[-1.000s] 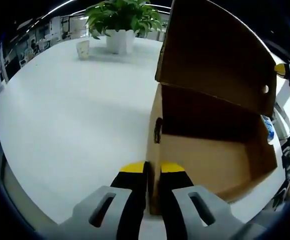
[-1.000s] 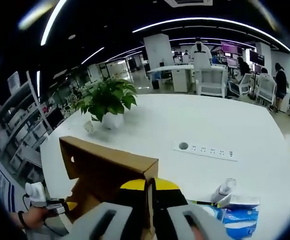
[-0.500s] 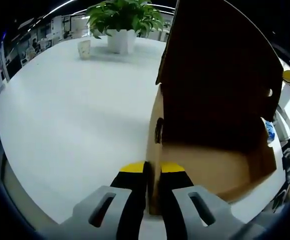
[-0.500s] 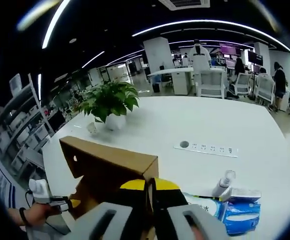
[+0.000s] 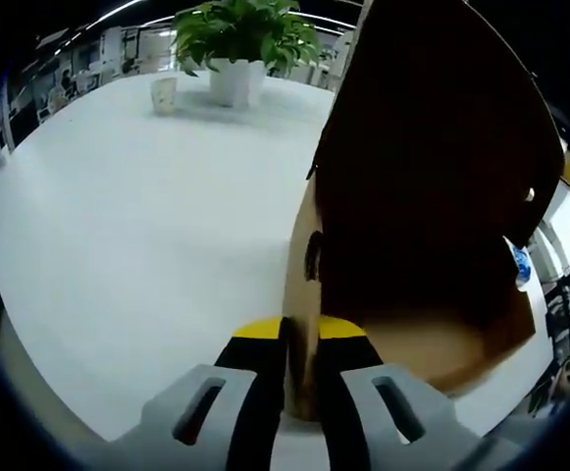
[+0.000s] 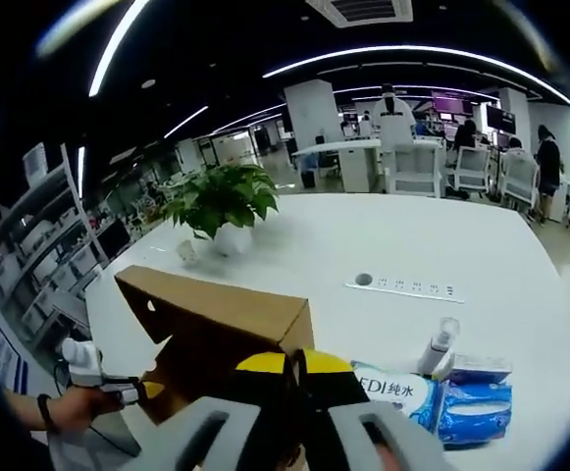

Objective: Operate the shoe box by opening the lid, removing the specified soft item, and placing it in the target area until the item is outside and the box remains undamaged.

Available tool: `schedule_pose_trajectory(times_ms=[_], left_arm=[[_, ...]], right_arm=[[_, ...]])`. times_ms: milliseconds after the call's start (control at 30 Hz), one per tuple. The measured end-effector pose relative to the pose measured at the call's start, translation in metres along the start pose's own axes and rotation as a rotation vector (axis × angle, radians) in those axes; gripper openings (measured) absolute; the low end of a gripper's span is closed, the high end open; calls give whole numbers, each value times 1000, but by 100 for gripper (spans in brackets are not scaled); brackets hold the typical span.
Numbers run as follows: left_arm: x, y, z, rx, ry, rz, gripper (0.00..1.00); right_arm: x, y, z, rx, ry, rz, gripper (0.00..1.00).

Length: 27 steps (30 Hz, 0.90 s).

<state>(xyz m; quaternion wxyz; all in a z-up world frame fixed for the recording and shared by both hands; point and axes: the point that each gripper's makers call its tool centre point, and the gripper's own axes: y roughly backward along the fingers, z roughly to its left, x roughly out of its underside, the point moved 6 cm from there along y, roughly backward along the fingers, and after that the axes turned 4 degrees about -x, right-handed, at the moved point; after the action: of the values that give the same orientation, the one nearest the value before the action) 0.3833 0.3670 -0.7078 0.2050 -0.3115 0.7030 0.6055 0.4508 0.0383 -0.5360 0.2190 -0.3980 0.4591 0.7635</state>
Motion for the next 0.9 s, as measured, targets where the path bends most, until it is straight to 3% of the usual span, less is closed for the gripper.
schedule_pose_trajectory(times_ms=[400,900], left_arm=[[1,0,2,46,-11,-1,10],[0,-2,4,85,-25,8,11]], right_arm=[[23,16,8,-6,-7,-61,0],[48,27,16,32,19,-72,0]])
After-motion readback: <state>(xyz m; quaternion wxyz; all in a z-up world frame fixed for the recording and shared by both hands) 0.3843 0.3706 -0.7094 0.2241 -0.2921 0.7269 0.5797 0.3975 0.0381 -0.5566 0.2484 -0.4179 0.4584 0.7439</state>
